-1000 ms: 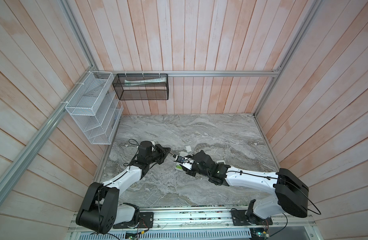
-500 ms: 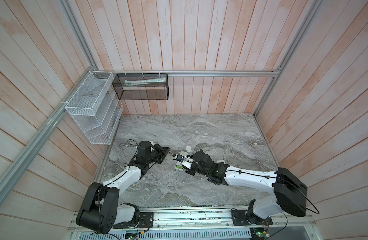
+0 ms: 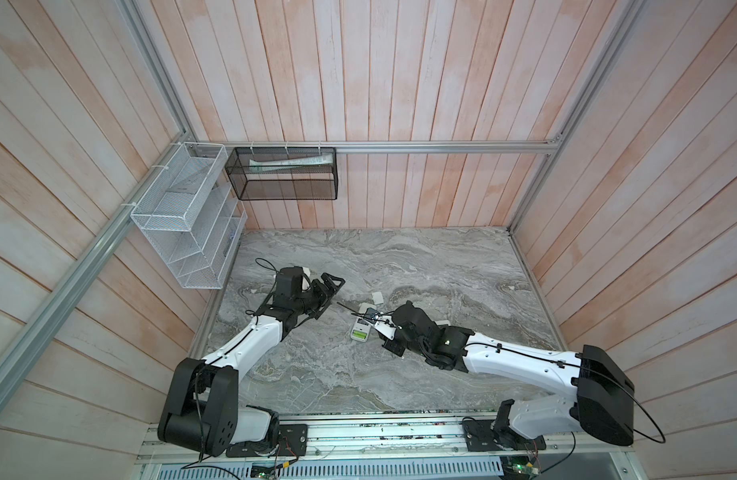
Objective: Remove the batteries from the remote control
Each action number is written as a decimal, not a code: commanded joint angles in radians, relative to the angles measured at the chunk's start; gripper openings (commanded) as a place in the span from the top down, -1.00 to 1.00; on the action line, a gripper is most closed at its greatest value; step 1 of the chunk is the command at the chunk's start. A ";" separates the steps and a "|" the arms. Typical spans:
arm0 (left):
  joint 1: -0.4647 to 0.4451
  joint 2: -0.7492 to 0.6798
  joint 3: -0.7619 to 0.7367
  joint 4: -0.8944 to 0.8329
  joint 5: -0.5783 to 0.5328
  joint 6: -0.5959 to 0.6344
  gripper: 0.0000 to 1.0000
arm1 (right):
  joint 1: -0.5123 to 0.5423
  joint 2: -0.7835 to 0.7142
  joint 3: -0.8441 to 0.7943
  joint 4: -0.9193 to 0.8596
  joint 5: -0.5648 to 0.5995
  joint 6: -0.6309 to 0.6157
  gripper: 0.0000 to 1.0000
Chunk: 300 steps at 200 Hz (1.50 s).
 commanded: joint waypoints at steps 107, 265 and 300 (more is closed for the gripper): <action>-0.197 0.275 0.302 -0.409 -0.245 0.514 -0.95 | 0.005 -0.029 0.145 -0.525 0.126 0.068 1.00; -0.377 0.627 0.620 -0.651 -0.461 0.641 -0.89 | 0.015 -0.106 0.173 -0.607 0.001 0.035 1.00; -0.387 0.646 0.631 -0.655 -0.463 0.637 -0.84 | 0.016 -0.097 0.175 -0.595 -0.009 0.025 1.00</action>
